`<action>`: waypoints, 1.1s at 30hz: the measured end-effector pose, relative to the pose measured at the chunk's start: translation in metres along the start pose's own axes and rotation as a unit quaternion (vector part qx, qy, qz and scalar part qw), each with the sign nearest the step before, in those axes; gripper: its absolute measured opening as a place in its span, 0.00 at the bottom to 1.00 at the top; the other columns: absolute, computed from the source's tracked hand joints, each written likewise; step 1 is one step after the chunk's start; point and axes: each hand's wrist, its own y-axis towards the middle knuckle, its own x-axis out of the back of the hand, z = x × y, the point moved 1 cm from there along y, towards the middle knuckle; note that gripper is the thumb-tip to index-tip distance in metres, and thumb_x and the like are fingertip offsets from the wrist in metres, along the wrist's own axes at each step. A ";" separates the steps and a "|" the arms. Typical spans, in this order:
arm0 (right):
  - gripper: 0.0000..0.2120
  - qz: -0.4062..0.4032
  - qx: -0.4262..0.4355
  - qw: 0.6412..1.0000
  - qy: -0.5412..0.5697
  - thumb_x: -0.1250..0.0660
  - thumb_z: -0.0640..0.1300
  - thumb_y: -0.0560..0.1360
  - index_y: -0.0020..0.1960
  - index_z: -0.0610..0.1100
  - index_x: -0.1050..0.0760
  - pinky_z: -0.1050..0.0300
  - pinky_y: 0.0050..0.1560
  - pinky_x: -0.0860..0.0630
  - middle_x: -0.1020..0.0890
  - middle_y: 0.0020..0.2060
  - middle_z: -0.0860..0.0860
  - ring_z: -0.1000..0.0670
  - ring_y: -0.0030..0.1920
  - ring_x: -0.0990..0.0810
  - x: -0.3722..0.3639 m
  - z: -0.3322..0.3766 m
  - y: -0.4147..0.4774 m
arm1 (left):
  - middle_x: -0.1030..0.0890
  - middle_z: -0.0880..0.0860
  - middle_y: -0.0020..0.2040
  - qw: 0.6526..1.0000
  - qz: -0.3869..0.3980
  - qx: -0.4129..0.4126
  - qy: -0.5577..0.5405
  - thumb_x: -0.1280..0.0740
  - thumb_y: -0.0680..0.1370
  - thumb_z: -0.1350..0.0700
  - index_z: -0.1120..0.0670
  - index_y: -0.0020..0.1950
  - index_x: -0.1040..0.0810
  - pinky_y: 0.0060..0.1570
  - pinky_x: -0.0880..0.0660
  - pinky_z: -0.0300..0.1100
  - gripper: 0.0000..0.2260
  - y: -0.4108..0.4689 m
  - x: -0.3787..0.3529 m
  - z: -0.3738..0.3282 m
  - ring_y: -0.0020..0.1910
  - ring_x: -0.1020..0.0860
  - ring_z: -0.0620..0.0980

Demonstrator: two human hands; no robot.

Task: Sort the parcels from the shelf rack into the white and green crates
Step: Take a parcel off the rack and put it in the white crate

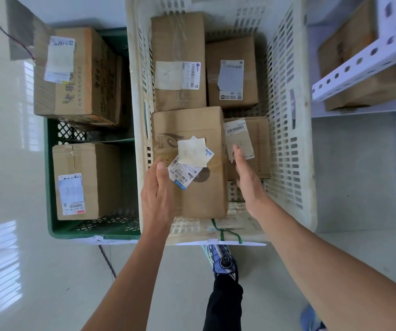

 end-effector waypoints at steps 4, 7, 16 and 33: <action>0.37 -0.024 0.077 0.997 0.013 0.53 0.74 0.79 0.85 0.62 0.48 0.48 0.84 0.48 0.45 0.85 0.63 0.60 0.83 0.45 0.019 0.039 -0.041 | 0.24 0.29 0.68 0.997 0.059 -0.028 -0.045 0.48 0.88 0.35 0.37 0.77 0.27 0.66 0.34 0.27 0.21 -0.031 0.000 -0.037 0.64 0.27 0.25; 0.37 -0.044 0.126 0.990 0.041 0.51 0.75 0.77 0.83 0.64 0.45 0.52 0.83 0.45 0.42 0.84 0.63 0.61 0.83 0.43 0.046 0.080 -0.087 | 0.24 0.42 0.77 0.991 0.109 -0.032 -0.067 0.47 0.82 0.27 0.38 0.80 0.28 0.79 0.35 0.49 0.31 -0.071 -0.005 -0.083 0.71 0.24 0.38; 0.28 -0.067 0.208 0.973 0.071 0.48 0.72 0.79 0.78 0.67 0.41 0.50 0.84 0.45 0.40 0.81 0.66 0.62 0.82 0.41 0.145 0.166 -0.259 | 0.37 0.38 0.84 0.963 0.223 -0.136 -0.069 0.51 0.74 0.20 0.38 0.85 0.38 0.85 0.45 0.55 0.42 -0.242 -0.035 -0.213 0.84 0.40 0.41; 0.28 -0.159 0.321 0.925 0.126 0.47 0.73 0.77 0.76 0.73 0.39 0.52 0.82 0.41 0.37 0.81 0.66 0.64 0.80 0.38 0.441 0.211 -0.570 | 0.31 0.42 0.83 0.920 0.295 -0.236 -0.100 0.47 0.83 0.27 0.45 0.85 0.34 0.82 0.38 0.55 0.35 -0.586 -0.176 -0.373 0.82 0.34 0.44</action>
